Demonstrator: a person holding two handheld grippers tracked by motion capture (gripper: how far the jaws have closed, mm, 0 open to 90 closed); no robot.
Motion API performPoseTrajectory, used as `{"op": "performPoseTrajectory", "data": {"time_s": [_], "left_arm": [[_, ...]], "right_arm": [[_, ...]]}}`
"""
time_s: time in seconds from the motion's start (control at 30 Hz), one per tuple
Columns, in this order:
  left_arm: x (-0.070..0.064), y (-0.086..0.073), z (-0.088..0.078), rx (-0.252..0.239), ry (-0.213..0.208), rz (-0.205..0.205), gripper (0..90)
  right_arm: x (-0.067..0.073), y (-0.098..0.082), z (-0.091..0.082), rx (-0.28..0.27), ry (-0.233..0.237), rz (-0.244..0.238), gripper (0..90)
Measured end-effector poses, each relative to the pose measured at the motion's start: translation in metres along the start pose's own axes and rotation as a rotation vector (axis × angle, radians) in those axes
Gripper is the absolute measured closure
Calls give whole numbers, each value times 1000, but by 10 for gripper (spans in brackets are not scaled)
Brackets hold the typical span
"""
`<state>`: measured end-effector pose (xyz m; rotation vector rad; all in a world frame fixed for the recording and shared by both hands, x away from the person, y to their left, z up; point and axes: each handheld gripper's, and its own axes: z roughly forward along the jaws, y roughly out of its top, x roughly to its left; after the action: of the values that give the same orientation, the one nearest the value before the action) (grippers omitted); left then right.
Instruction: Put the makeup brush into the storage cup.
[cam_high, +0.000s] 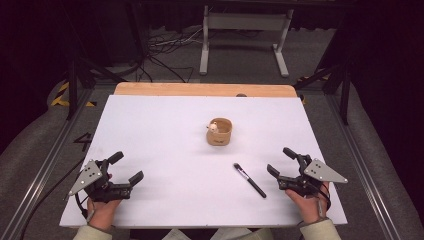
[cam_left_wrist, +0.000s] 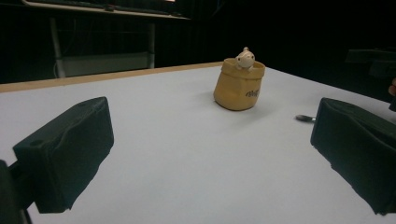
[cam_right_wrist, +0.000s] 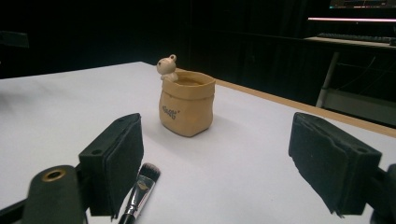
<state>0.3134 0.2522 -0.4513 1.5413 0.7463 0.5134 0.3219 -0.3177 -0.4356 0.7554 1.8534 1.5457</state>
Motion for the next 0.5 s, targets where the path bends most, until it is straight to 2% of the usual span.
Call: {"op": "performPoseTrajectory", "data": {"time_s": [0.1, 0.27, 0.43, 0.5], "left_arm": [[-2, 3, 0, 19, 6, 34, 0], [-4, 5, 0, -1, -15, 41, 0], [-2, 3, -2, -12, -28, 33, 0], [0, 3, -4, -33, -36, 13, 0]], "right_arm": [[1, 1, 1, 1, 5, -15, 181], [0, 1, 0, -6, 6, -8, 178], [-1, 3, 1, -1, 4, 0, 177], [0, 4, 2, 14, 15, 1, 177]]}}
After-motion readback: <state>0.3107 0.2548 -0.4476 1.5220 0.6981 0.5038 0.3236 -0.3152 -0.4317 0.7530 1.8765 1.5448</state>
